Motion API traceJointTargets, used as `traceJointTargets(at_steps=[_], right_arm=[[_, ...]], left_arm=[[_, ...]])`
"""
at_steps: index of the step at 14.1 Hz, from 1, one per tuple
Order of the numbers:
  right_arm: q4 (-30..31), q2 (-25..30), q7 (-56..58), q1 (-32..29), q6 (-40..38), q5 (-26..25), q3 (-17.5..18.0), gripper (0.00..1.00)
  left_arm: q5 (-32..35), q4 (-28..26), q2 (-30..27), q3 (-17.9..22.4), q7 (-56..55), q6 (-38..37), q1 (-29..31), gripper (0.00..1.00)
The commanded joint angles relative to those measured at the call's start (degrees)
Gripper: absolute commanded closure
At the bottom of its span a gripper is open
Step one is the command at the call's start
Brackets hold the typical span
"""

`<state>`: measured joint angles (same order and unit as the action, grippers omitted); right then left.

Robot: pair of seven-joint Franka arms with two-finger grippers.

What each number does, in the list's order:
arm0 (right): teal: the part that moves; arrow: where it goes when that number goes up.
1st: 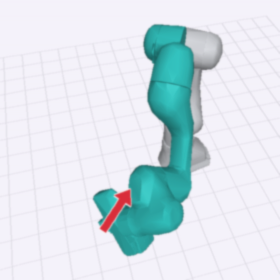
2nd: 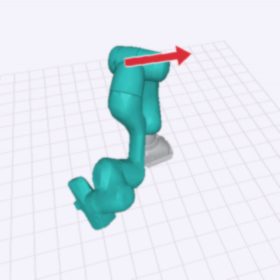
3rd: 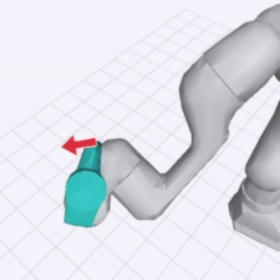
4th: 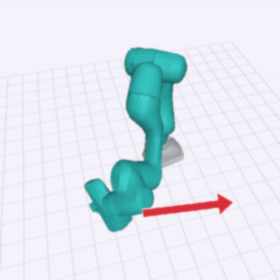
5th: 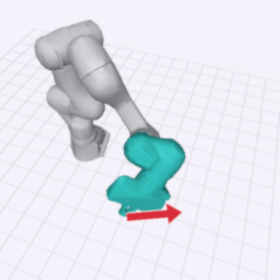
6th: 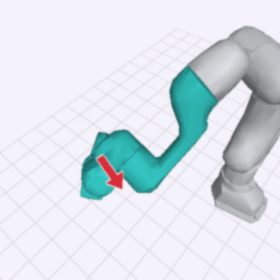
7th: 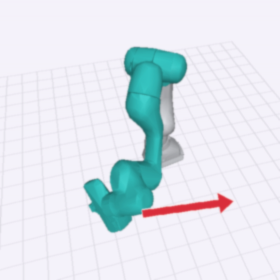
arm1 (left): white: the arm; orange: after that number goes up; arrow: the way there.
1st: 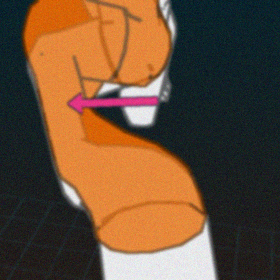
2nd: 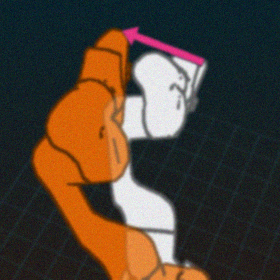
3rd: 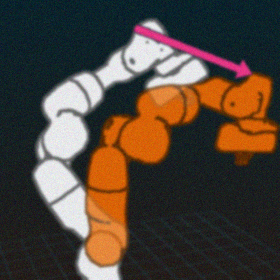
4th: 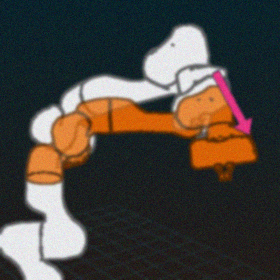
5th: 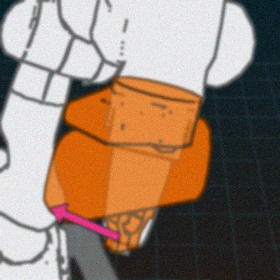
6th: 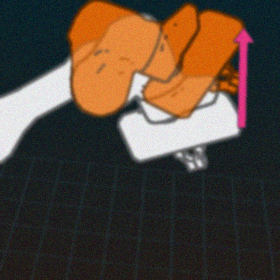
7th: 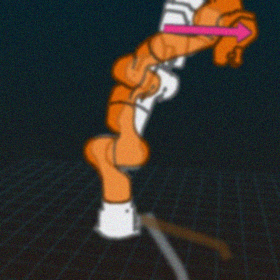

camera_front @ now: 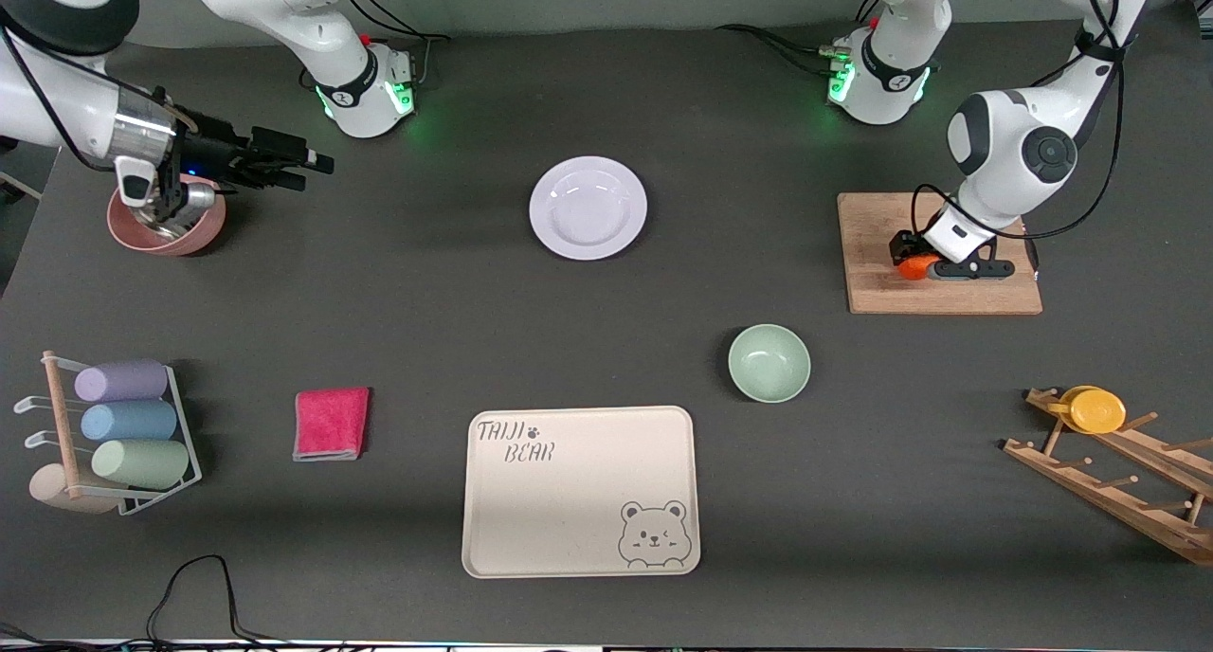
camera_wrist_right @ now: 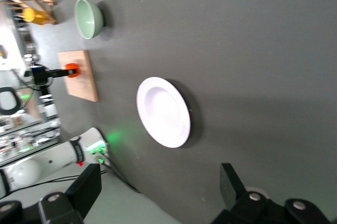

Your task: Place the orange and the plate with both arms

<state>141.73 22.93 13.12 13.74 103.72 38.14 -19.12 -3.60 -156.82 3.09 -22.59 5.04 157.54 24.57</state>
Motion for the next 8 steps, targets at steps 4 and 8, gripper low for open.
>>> traceJointTargets(at_steps=[4, 8], right_arm=[[9.42, -8.23, 24.37, 0.41, 1.49, 18.78, -4.26, 0.00], [11.46, -19.12, 40.37, 0.41, 0.88, 27.50, -4.35, 0.00]], left_arm=[[-0.88, 5.28, -13.18, -0.43, -3.44, -20.54, -1.53, 0.82], [-9.03, 13.20, -20.04, -0.70, -15.82, -37.28, -12.14, 0.82]])
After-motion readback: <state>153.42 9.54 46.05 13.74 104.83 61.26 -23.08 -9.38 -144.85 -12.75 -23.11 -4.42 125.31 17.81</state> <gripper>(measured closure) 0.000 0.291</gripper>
